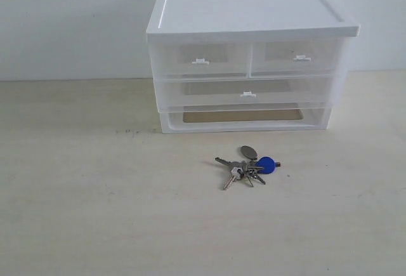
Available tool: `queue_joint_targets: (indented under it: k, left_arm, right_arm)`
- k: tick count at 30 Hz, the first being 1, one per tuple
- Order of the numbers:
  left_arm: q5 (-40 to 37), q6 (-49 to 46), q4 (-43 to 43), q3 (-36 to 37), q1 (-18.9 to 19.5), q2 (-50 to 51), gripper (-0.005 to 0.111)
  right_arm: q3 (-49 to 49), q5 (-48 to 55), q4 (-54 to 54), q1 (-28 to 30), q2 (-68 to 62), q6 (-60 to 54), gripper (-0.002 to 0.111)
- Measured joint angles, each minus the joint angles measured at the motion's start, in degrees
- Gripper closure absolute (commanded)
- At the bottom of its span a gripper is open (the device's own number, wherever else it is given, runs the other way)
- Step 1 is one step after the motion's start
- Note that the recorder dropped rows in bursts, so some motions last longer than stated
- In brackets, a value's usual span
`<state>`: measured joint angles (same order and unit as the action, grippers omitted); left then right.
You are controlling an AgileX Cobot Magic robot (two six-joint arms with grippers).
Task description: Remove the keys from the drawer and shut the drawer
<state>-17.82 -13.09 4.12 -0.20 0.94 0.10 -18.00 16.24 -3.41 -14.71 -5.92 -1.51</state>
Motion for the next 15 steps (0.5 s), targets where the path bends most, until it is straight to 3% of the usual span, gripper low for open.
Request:
queue_joint_targets:
  k: [15]
  left_arm:
    - [2.35,0.00,0.11,0.00,0.00,0.00,0.102]
  right_arm:
    - [0.00,0.00,0.00,0.00,0.00,0.00,0.108]
